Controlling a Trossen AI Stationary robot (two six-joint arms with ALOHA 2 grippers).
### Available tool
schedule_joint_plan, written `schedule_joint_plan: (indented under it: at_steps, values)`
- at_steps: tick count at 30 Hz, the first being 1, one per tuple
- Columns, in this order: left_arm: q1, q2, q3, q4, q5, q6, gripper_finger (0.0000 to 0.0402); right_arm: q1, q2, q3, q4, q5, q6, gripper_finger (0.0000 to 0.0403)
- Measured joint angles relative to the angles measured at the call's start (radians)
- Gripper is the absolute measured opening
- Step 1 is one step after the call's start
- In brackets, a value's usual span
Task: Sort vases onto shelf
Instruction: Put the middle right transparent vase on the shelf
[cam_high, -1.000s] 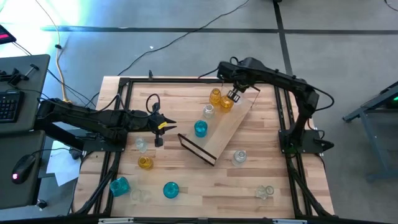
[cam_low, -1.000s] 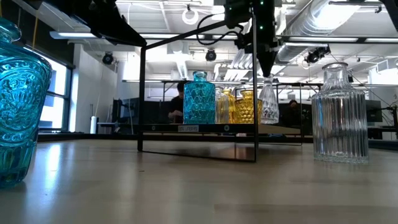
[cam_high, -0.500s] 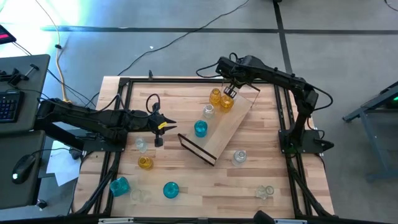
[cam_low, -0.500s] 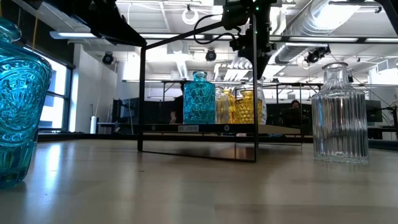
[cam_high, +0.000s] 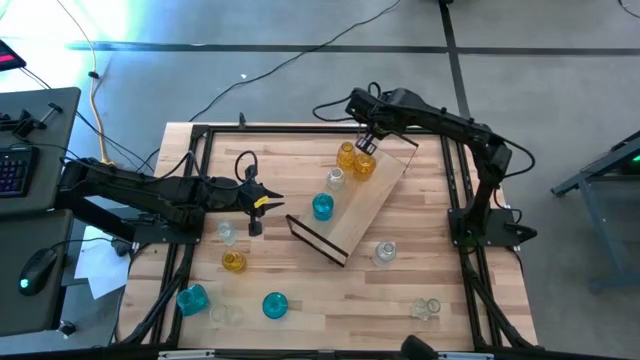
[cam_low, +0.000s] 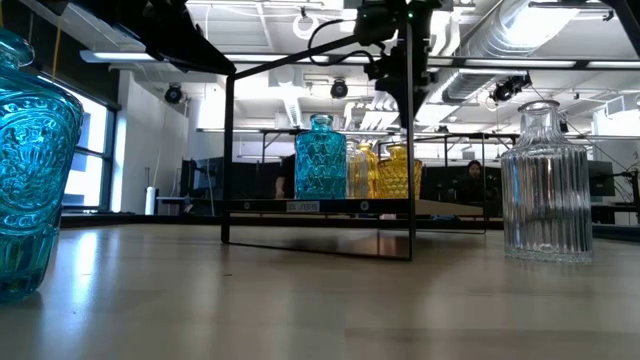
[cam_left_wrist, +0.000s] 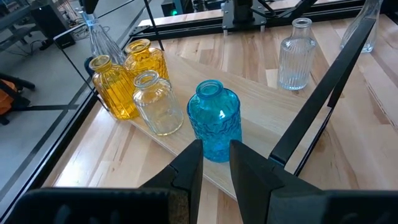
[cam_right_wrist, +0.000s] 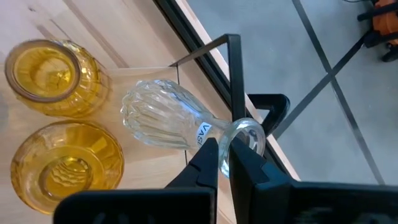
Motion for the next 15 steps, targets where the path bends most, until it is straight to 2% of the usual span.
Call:
schedule_joint_plan:
  at_steps: [7,12,15]
  values:
    - [0.000,0.000,0.000,0.000,0.000,0.000,0.0071,0.000,0.031,0.000,0.022,-0.013,-0.015,0.0000]
    - [0.000,0.000,0.000,-0.001,0.000,-0.001,0.0071,0.000,0.057,0.002,0.035,0.028,-0.035,0.0000]
    - [0.000,0.000,0.000,-0.002,0.000,0.000,0.0071,0.000,0.059,0.002,0.058,0.018,-0.043,0.0000]
